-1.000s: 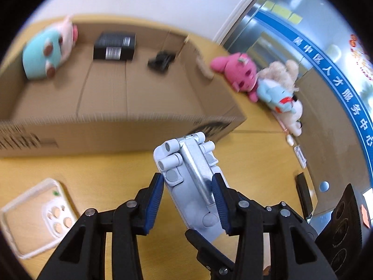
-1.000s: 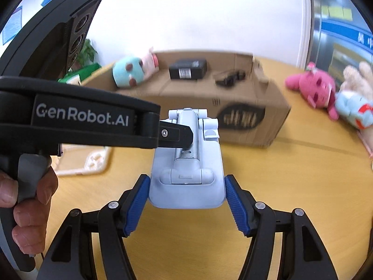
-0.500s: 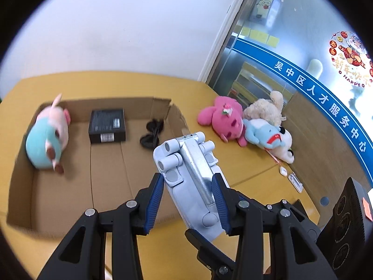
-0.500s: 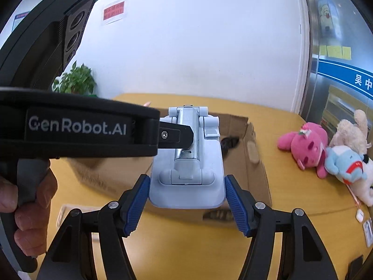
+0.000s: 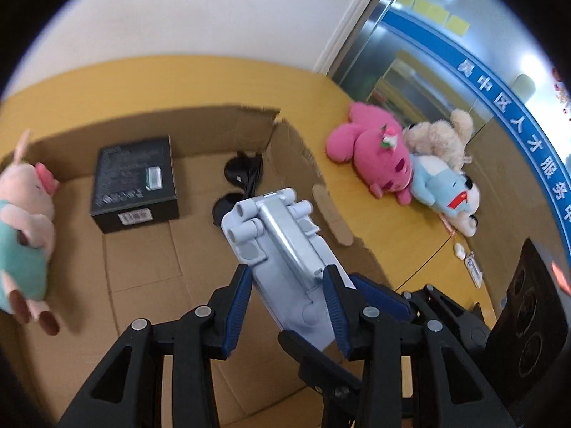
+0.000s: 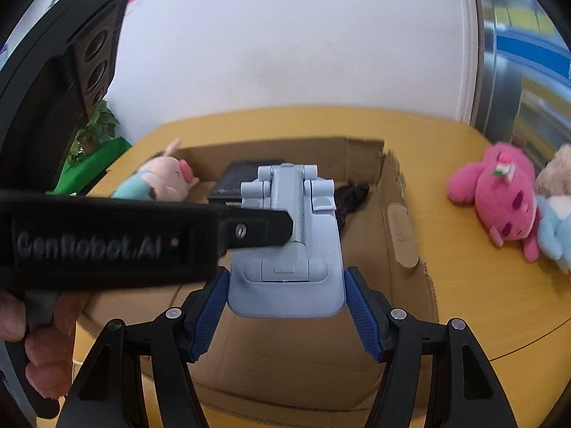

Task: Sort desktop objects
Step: 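Lift the phone stand and carry it over the cardboard box, then lower the phone stand into the box and open the right gripper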

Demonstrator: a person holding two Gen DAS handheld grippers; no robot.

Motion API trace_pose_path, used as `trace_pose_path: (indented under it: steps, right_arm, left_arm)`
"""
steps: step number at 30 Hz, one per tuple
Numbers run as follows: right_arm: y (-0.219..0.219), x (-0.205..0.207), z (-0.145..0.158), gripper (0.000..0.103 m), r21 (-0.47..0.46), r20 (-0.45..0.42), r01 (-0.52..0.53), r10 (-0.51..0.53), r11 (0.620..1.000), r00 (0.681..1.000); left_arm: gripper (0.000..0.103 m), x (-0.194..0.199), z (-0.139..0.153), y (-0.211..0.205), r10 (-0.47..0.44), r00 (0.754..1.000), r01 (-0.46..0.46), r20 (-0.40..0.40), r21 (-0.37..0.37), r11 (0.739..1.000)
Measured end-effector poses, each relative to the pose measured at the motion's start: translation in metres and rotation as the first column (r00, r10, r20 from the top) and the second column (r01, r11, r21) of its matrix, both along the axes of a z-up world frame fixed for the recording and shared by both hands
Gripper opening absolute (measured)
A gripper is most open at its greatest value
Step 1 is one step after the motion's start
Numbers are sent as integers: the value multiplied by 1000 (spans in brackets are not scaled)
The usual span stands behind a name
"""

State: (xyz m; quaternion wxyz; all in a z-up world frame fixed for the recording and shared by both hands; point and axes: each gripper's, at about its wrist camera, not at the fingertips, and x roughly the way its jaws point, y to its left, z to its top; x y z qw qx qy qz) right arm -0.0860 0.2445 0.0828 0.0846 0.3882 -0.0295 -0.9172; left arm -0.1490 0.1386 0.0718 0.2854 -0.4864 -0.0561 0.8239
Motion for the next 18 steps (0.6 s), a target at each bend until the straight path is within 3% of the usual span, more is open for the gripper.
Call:
trace_pose_path:
  steps: [5,7,15,18]
  right_arm:
    - [15,-30,-43,63,-8,150,22,-21,1000,988]
    - [20,-36,-52,63,-7,209,41,-39,999,977]
    - [18,-46,-69,64,91,362,21,-53,996,931]
    - [22,-48,-79,64,39,438,28,-42,999,898]
  left_arm:
    - [41,-25,-51,13,-12,989,12,146,4,1000]
    - [41,-30,-63,12,-8,981,1,195,41,999]
    - [39,-35,-78,24,-18,953,19,302,1,1000]
    - [38,-38,-85,27,-11,945,16,327,-13,1000]
